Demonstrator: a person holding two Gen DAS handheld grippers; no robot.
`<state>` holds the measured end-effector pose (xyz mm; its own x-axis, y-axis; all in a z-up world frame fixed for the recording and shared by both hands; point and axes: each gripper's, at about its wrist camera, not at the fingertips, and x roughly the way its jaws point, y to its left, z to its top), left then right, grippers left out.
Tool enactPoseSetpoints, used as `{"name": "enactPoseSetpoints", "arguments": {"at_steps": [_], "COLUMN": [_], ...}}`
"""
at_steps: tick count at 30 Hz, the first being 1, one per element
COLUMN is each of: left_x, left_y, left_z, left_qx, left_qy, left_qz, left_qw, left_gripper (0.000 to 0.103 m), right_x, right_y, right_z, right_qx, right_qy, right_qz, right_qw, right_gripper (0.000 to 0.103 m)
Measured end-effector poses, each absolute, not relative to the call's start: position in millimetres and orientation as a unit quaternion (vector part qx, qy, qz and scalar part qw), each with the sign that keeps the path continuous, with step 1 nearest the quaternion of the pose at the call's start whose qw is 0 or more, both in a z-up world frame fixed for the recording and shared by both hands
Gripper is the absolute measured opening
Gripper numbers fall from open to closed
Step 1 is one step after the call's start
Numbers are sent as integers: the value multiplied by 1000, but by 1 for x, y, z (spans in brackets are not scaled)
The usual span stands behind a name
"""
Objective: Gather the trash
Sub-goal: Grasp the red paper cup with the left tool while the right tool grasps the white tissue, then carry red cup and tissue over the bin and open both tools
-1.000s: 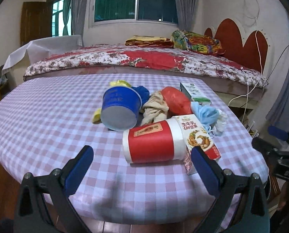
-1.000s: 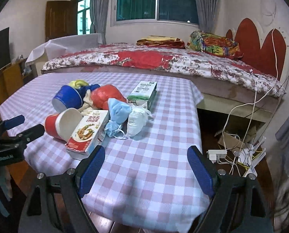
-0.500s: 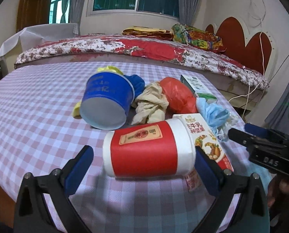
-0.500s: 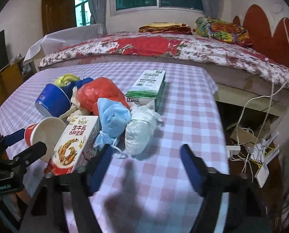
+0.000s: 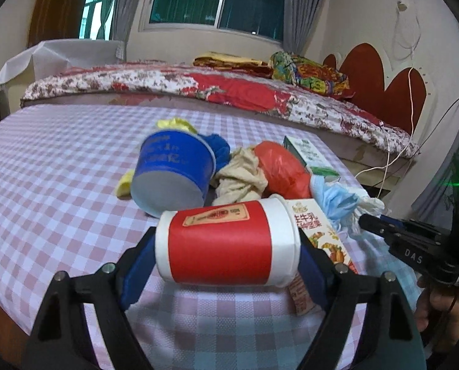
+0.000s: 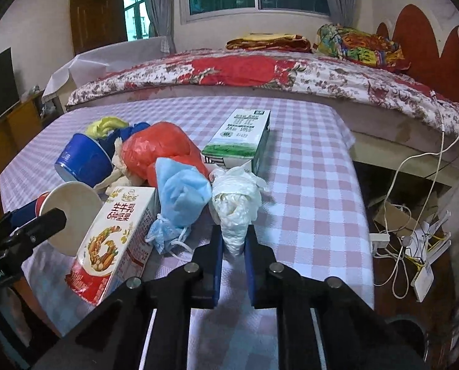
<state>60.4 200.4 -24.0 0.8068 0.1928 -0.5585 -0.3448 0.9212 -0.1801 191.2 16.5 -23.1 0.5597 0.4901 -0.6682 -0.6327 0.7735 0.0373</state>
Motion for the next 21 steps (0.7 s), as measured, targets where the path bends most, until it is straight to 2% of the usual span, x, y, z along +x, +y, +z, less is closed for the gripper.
{"name": "enactPoseSetpoints", "arguments": {"at_steps": [10, 21], "left_x": [51, 66], "left_y": [185, 130], "left_z": [3, 19], "left_qx": [-107, -78], "left_qy": [245, 239], "left_qz": [138, 71], "left_qw": [954, 965], "left_gripper": [84, 84], "right_x": [174, 158], "right_y": [-20, -114], "right_z": [1, 25], "right_qx": [-89, -70], "right_qy": [308, 283], "right_qz": [302, 240], "right_qw": [898, 926], "right_gripper": [13, 13]}}
